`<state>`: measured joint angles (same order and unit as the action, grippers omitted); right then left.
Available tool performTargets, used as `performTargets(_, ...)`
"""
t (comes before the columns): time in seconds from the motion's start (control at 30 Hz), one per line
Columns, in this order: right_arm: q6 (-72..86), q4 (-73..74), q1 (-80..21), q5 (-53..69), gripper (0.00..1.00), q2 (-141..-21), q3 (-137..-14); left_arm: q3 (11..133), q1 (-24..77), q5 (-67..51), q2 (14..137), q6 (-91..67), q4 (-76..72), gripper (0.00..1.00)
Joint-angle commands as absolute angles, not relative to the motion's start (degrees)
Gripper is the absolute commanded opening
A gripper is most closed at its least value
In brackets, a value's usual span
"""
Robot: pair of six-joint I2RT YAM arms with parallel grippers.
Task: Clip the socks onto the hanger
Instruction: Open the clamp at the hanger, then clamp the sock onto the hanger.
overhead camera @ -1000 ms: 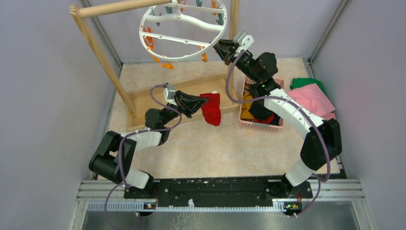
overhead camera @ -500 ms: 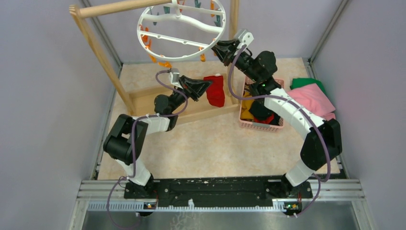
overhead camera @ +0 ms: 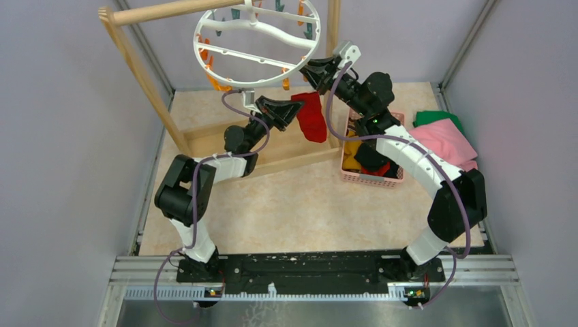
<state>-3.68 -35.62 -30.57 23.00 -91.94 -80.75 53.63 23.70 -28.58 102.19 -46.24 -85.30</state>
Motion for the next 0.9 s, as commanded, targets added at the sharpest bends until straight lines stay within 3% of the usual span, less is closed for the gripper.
performTargets(0.0,-1.8,-35.4,-30.2,24.3,0.00,-90.2,-83.4,55.0,23.6,-22.6,103.2,-50.4,-102.7,0.00)
performTargets(0.87,-1.9,-34.2,-30.0,25.4,0.00,-90.0,-83.4,61.9,23.6,-22.6,107.1,-72.3,-102.8,0.00)
